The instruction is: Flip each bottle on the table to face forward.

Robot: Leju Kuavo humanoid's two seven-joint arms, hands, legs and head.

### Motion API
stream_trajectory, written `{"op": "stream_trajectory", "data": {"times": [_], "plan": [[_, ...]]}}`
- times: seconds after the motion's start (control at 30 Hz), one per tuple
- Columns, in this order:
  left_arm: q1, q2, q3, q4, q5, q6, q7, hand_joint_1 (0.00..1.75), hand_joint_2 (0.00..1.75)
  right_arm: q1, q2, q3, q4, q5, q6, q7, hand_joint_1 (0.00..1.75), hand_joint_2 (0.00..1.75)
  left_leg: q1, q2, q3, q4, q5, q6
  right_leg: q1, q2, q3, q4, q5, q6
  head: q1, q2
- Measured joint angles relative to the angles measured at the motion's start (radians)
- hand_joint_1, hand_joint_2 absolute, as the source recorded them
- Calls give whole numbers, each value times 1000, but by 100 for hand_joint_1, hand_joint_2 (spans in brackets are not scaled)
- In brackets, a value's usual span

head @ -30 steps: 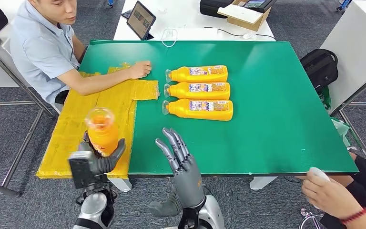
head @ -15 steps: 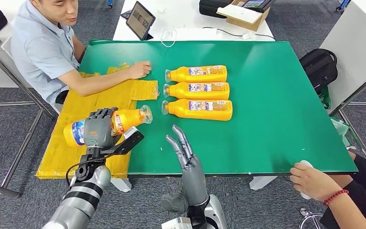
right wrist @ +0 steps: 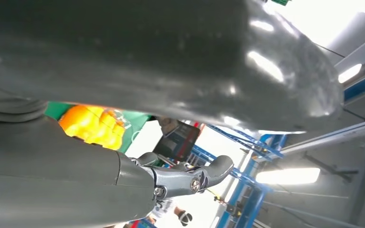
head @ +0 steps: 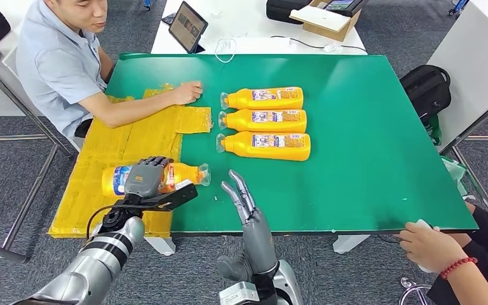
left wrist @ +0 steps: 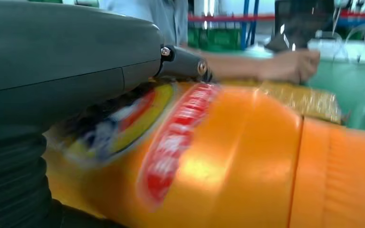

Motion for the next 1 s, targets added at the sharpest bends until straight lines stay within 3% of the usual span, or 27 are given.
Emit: {"op": "stream_trajectory", "data": {"times": [0.27, 0.4, 0.6, 0.63, 0.77, 1.0], "plan": [[-26, 3, -22, 11, 137, -218, -52, 0, 175, 9, 8, -44, 20, -3, 11, -9, 0, 0, 0, 0, 0, 0, 0, 0, 0, 0, 1, 0, 0, 0, 0, 0], [-30, 5, -35, 10, 225, -265, -71, 0, 175, 11, 10, -58, 29, -7, 11, -10, 0, 0, 0, -1, 1, 0, 0, 0, 0, 0, 1, 0, 0, 0, 0, 0], [5, -5, 6, -82, 611, -443, -211, 0, 175, 11, 11, -61, 47, -26, -13, -10, 0, 0, 0, 0, 1, 0, 0, 0, 0, 0, 2, 0, 0, 0, 0, 0], [26, -10, 12, -124, 671, -436, -234, 0, 175, 11, 11, -61, 50, -28, -19, -10, 0, 0, 0, 0, 1, 0, 0, 0, 0, 0, 2, 0, 0, 0, 0, 0], [129, -41, 19, -362, 856, -264, -305, 0, 175, 14, 10, -60, 56, -12, -36, -10, 0, 0, 0, 0, 0, 0, 0, 0, 0, 0, 1, 0, 0, 0, 0, 0], [238, -88, 7, -684, 1143, -236, -307, 0, 175, 13, 8, -61, 57, 49, -77, -12, 0, 0, 0, 0, -1, 0, -1, 0, 0, 0, 0, 0, 0, 0, 0, 0]]}}
